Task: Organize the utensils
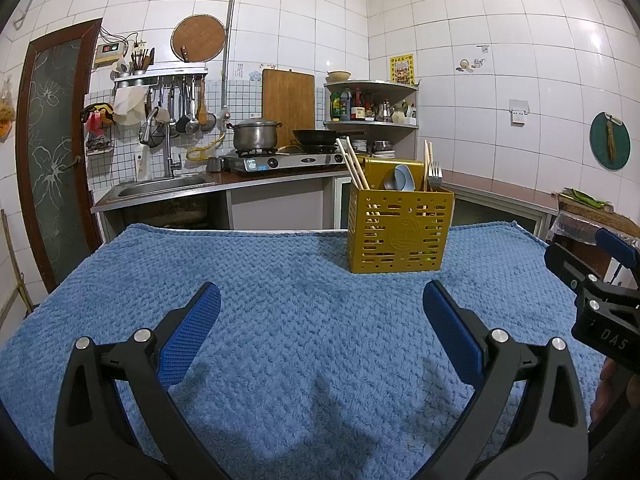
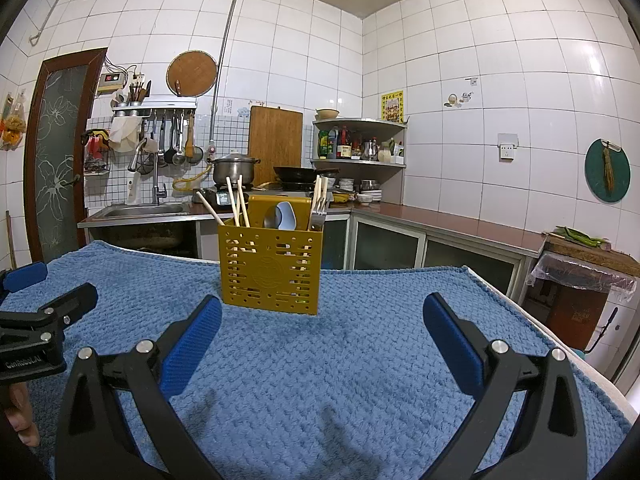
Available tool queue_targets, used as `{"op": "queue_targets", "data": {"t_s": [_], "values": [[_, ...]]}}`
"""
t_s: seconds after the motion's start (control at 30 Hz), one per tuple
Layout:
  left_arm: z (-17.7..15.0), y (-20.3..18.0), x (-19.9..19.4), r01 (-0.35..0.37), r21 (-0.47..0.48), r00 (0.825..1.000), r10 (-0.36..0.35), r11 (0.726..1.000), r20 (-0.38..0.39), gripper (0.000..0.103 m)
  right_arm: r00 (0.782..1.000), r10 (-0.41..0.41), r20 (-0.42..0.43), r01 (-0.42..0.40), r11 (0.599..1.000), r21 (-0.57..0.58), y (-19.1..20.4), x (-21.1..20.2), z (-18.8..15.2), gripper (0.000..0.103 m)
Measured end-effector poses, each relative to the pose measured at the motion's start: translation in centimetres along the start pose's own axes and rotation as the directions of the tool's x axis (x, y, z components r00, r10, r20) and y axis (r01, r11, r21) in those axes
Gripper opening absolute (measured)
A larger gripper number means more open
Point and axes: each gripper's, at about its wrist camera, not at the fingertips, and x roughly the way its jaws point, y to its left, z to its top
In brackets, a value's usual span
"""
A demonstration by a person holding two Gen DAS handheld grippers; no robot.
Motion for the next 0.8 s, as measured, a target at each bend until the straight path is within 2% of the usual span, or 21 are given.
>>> {"op": "queue_targets", "data": {"t_s": [0.8], "values": [[-0.23,-0.10,0.56,0.000,0.005,1.000,0.000,1.000,-0.010,0.098,1.000,0.003,-0.001,-0.003,1.000,-0.002,0.06,-0.14,0.09,0.098]]}}
